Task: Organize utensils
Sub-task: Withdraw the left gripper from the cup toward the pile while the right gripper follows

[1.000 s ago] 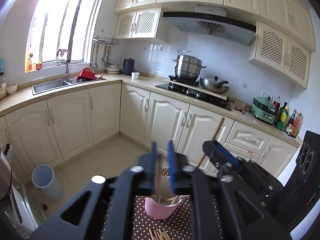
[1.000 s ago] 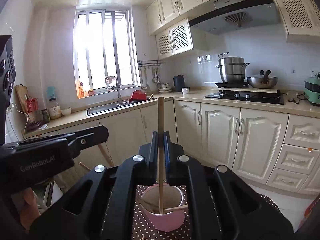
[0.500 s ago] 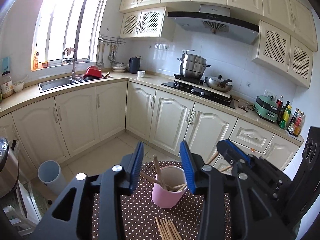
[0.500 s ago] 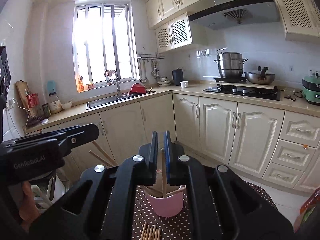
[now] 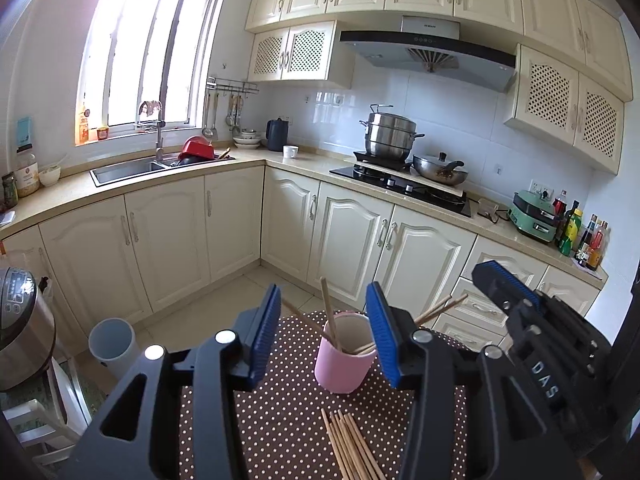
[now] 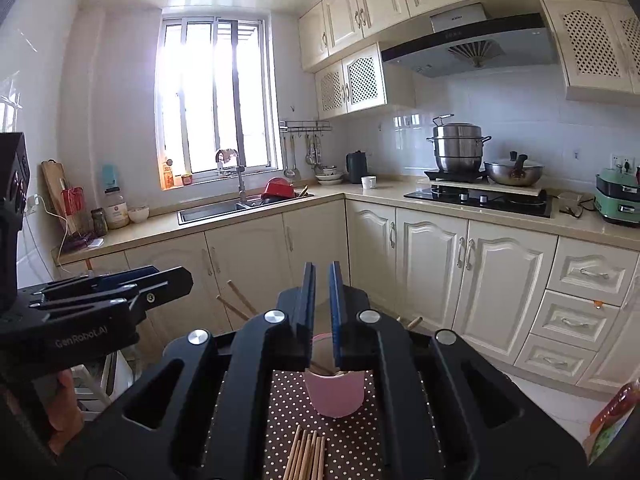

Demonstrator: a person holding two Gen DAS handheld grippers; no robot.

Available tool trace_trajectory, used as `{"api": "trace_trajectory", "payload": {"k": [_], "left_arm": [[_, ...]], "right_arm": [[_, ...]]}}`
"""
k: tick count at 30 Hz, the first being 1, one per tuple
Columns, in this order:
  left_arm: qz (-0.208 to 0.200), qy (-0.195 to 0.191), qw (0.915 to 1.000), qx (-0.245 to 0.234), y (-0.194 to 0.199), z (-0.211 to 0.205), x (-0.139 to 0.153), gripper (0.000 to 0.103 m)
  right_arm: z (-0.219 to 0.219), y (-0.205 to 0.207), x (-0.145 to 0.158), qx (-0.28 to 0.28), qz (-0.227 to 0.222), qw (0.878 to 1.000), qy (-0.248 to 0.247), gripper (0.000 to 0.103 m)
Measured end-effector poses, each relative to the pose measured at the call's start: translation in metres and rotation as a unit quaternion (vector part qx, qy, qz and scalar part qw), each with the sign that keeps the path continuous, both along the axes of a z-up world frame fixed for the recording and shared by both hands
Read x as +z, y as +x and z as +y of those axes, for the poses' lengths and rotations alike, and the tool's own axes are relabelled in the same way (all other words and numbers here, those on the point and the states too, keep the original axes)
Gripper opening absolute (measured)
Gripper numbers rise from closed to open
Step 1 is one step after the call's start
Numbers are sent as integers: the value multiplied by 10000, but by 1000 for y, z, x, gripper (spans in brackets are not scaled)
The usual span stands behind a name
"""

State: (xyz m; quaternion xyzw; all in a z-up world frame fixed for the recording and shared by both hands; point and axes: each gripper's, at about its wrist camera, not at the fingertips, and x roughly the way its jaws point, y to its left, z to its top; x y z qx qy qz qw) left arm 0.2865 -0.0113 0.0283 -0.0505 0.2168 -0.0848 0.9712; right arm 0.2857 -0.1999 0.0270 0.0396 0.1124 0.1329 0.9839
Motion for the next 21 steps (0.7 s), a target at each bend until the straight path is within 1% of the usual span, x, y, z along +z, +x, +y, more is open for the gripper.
{"api": "trace_trajectory", "payload": {"k": [4, 5, 6, 7, 8, 13, 15, 17, 21], "left_arm": [[-4, 4, 10000, 28, -15, 5, 0, 49], [1, 19, 10000, 40, -19, 6, -1, 50], [5, 41, 10000, 50, -23, 7, -3, 52], [11, 55, 10000, 56, -26, 8, -4, 53], [27, 82, 9999, 59, -30, 9, -8, 54], [271, 146, 9995, 34, -40, 11, -29, 56], [398, 197, 9990, 36, -44, 11, -42, 57], [519, 244, 9983, 35, -46, 10, -54, 60], [865, 293, 9958, -61, -45, 6, -84, 60]], "right_arm": [[-1, -14, 1, 5, -13, 10000, -16, 9], [-1, -17, 0, 9, -12, 10000, -22, 13], [-2, -21, -1, 13, -15, 10000, -34, 23], [-2, -26, -3, 12, -10, 10000, -52, 31], [-3, -29, -5, 11, -4, 10000, -55, 47], [-2, -44, -24, 58, 167, 9996, -203, 48], [-3, -47, -34, 18, 267, 9994, -226, 48], [-4, -49, -47, 38, 413, 9989, -236, 49], [-6, -48, -77, 7, 789, 9963, -329, 49]]}}
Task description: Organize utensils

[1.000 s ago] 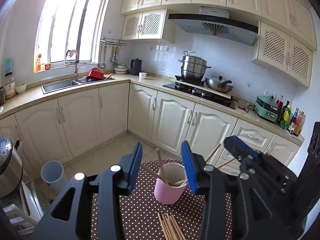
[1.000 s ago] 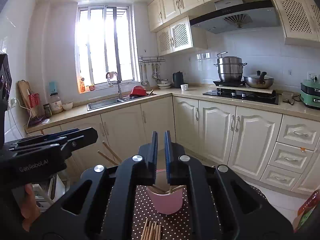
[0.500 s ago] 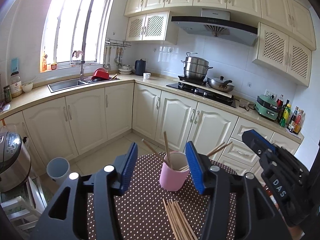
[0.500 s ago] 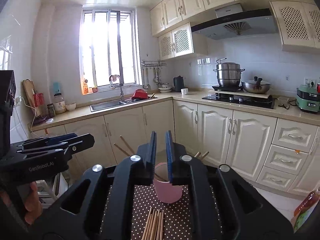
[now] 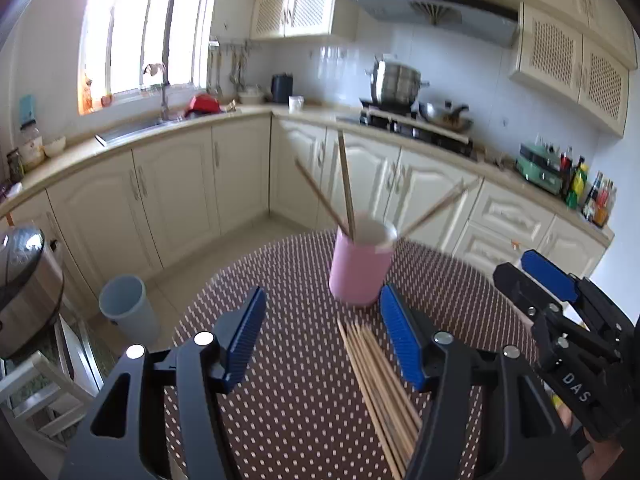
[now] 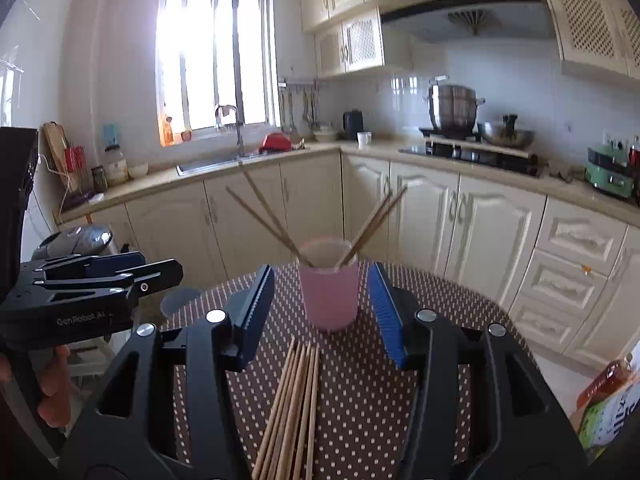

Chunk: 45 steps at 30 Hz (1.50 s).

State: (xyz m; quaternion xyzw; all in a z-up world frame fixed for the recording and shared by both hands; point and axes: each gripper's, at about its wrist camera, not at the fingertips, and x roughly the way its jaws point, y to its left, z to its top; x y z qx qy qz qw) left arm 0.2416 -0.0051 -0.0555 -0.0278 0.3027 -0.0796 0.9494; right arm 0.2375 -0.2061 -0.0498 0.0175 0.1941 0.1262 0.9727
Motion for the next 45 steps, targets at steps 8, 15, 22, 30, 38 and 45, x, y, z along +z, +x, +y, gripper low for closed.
{"api": "trace_trajectory", "payload": {"k": [8, 15, 22, 30, 38, 45], "left_arm": [[807, 114, 9966, -117, 9, -15, -69, 60], [1496, 268, 9879, -305, 17, -34, -124, 60], [1902, 507, 9795, -433, 25, -51, -159, 60], [1844, 499, 9809, -377, 31, -60, -166, 60], [1828, 336, 9822, -277, 45, -61, -159, 62], [1844, 535, 9811, -234, 50, -63, -164, 63]], "right_arm": [[-3, 10, -62, 12, 914, 9958, -58, 50], [-5, 19, -107, 74, 1646, 9861, -214, 52], [-13, 22, -130, 59, 1933, 9810, -143, 54], [-13, 26, -134, 74, 2010, 9795, -82, 54], [-23, 31, -137, 17, 2133, 9767, 215, 54], [-30, 32, -140, -36, 2235, 9742, 319, 54]]}}
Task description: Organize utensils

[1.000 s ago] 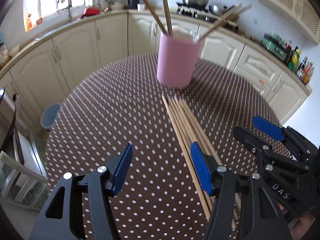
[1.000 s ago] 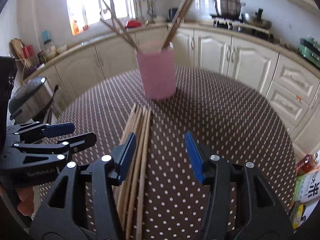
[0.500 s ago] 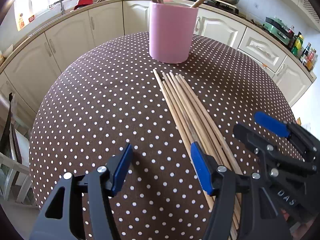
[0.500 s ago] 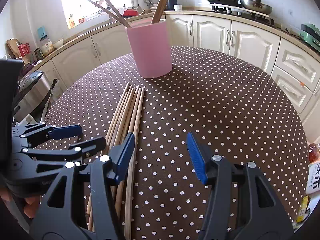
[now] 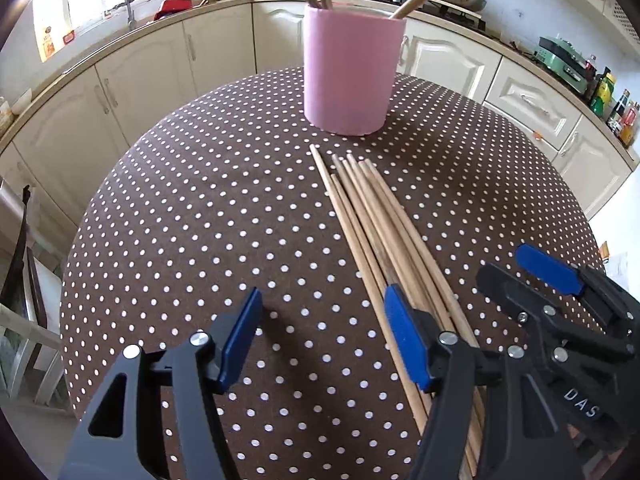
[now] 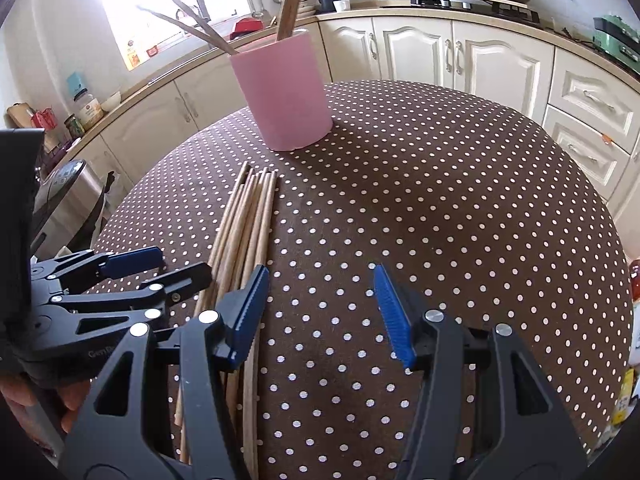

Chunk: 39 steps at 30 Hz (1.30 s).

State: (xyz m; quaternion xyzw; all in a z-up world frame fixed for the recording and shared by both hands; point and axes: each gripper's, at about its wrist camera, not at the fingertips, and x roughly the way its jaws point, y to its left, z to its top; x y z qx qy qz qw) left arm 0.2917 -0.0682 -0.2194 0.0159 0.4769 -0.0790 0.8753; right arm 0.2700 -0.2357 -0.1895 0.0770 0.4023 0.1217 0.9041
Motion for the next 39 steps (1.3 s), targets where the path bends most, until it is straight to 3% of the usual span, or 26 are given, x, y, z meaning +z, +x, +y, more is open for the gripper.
{"api": "trace_trajectory", "payload": {"k": [7, 12, 14, 17, 24, 32, 39], "left_arm": [[55, -45, 10000, 67, 6, 5, -5, 68], [45, 159, 9997, 163, 13, 2, -6, 69], [20, 441, 9989, 162, 17, -5, -8, 69], [50, 387, 9990, 217, 24, -5, -8, 69], [54, 427, 9991, -68, 14, 6, -6, 69], [89, 364, 9993, 24, 10, 26, -7, 69], [104, 456, 9989, -57, 37, 23, -5, 69]], "right_arm": [[-4, 2, -2, -4, 57, 10000, 63, 54], [-4, 3, -3, 5, 67, 10000, 49, 54], [-4, 4, -3, 6, 69, 10000, 56, 54], [-4, 5, -4, 16, 95, 9999, 53, 54], [0, 6, -7, 148, 111, 9998, 15, 54], [27, 10, -8, 478, 143, 9976, -489, 54], [42, 29, -10, 584, 271, 9924, -1047, 54]]}}
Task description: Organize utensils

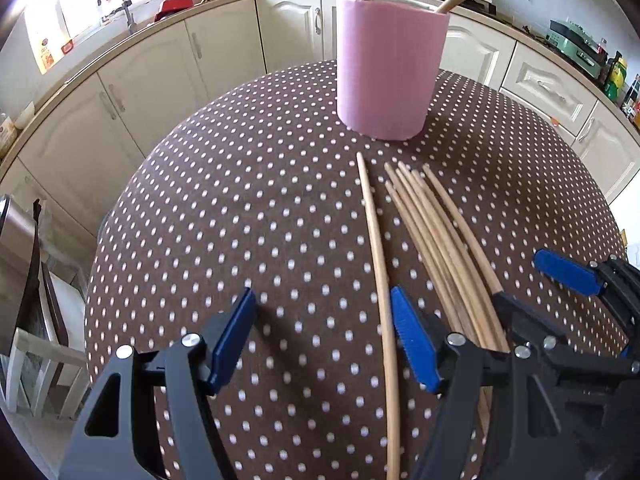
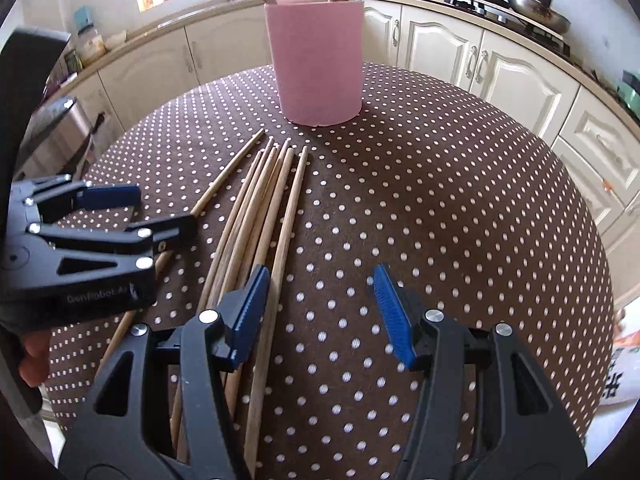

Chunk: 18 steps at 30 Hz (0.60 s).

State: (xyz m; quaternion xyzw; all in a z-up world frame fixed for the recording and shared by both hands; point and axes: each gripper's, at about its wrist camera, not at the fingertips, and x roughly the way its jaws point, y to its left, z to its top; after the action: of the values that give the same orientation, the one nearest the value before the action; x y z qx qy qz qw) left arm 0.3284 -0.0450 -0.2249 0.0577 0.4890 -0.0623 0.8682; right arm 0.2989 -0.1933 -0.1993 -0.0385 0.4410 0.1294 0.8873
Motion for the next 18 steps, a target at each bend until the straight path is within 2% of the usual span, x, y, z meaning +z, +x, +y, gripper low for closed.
{"api": "trace_trajectory", "payload": {"k": [4, 7, 8, 12, 16, 18], "left_arm": [[47, 22, 10000, -79, 22, -5, 1, 69], [68, 67, 9999, -133, 39, -8, 3, 68], [84, 71, 9998, -155, 45, -8, 4, 64], [155, -22, 9996, -248, 63, -12, 8, 44], [235, -45, 9992, -328, 80, -18, 11, 36], [264, -58, 9991, -334, 89, -22, 12, 29]], "right_arm": [[1, 18, 2, 57, 163, 9998, -36, 54], [6, 36, 4, 163, 290, 9994, -98, 44], [8, 41, 5, 205, 338, 9992, -95, 37], [17, 63, 7, 399, 587, 9973, -182, 31], [26, 77, 8, 537, 791, 9951, -246, 22], [30, 82, 8, 594, 868, 9942, -238, 11]]}}
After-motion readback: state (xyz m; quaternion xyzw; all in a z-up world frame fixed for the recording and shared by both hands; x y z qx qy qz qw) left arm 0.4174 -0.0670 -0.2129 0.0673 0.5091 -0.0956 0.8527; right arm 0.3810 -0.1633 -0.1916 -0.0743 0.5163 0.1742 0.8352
